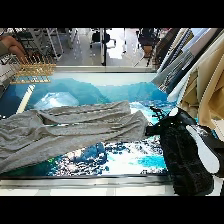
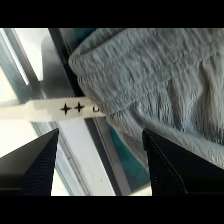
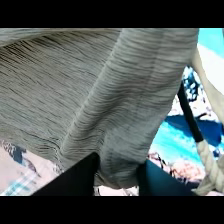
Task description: Fold the clothes and pants, and hang the long-sleeved shirts on hangers.
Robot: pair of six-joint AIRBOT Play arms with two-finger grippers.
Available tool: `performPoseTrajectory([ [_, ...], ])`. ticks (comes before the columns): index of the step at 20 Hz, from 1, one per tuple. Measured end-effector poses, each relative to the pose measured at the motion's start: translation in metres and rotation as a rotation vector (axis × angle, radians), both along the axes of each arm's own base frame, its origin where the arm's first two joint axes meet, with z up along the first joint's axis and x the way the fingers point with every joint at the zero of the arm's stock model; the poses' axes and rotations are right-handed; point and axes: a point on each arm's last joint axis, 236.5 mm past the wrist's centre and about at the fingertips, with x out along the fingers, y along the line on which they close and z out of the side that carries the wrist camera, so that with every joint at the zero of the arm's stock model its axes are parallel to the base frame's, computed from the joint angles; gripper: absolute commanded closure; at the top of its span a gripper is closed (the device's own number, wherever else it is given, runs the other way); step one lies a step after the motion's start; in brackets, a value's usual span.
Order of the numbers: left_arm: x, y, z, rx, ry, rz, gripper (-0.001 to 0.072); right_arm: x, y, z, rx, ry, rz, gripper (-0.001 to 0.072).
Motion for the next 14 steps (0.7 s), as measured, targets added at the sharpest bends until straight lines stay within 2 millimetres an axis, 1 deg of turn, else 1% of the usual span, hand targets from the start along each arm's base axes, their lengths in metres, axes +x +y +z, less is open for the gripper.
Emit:
performPoseTrajectory([
  [2, 0.003, 0.002, -0.004, -0.007, -0.012, 0.013, 0.0167, 0.002, 0.000, 0.000, -0.001, -0.007, -0.004, 0.0686],
  [7, 0.005, -0.005, -0.023, -0.081, -0.010, 0.017, 0.0168, 0.004, -0.001, 0.001, -0.003, -0.016, -0.007, 0.0687],
  [10, 0.008, -0.006, -0.029, -0.104, -0.021, 0.028, 0.0176, 0.004, 0.000, 0.002, 0.000, -0.018, -0.008, 0.0687],
  [11, 0.011, -0.005, -0.031, -0.109, -0.033, 0.038, 0.0345, 0.004, 0.000, 0.002, 0.000, -0.018, -0.008, 0.0687],
  [12, 0.014, -0.004, -0.033, -0.112, -0.045, 0.048, 0.0639, 0.003, 0.001, 0.003, 0.004, -0.016, -0.007, 0.0687],
  [13, 0.017, -0.003, -0.035, -0.118, -0.060, 0.061, 0.0691, 0.002, 0.001, 0.003, 0.006, -0.012, -0.006, 0.0688],
  [14, 0.020, -0.002, -0.036, -0.125, -0.072, 0.070, 0.0692, 0.000, 0.002, 0.004, 0.010, -0.004, 0.000, 0.0688],
])
